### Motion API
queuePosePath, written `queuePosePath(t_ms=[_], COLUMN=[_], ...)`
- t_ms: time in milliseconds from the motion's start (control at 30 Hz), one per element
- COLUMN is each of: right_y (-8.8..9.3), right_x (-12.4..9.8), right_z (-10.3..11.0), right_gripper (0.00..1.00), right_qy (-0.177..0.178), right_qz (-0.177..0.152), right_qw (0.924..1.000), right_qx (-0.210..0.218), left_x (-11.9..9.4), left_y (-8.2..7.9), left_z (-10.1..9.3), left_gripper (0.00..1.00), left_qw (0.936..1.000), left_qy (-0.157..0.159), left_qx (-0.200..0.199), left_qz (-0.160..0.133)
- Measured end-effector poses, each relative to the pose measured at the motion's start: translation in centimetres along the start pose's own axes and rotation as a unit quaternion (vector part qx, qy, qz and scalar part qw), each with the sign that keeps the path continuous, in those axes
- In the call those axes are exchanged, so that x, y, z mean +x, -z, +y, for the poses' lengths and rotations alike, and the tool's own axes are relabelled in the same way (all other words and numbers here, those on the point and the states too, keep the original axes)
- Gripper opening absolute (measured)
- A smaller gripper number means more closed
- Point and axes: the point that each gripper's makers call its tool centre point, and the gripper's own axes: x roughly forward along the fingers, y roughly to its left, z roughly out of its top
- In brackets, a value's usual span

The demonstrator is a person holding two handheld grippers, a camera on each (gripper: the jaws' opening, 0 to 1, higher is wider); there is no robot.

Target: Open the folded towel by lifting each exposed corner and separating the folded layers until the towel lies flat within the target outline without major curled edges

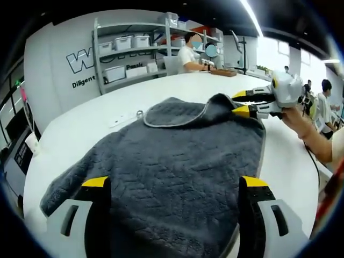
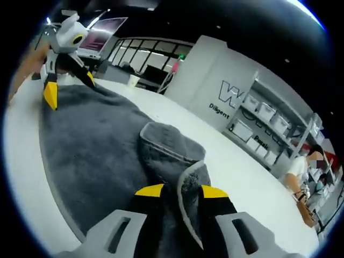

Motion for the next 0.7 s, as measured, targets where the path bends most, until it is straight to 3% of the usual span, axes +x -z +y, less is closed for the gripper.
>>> queuePosePath(t_ms=[100,400,700], right_y=[0.6,0.1,1.5], right_x=[0.1,-0.5,-2.3], right_z=[-0.4,-1.6,-6.1], right_gripper=[0.05,0.01,0.0], right_qy=[0.003,0.015,0.095], right_qz=[0.006,-0.016,0.005], right_qw=[1.0,0.9996,0.9951], right_qx=[0.0,0.019,0.029], left_x=[0.1,-0.1,0.0], left_y=[0.0,0.0,0.0], left_z=[-0.1,0.0,0.0], left_gripper=[0.96,0.96,0.96], left_qw=[1.0,1.0,1.0], left_qy=[0.002,0.0,0.0], left_qx=[0.003,0.002,0.002], left_qz=[0.002,0.001,0.001])
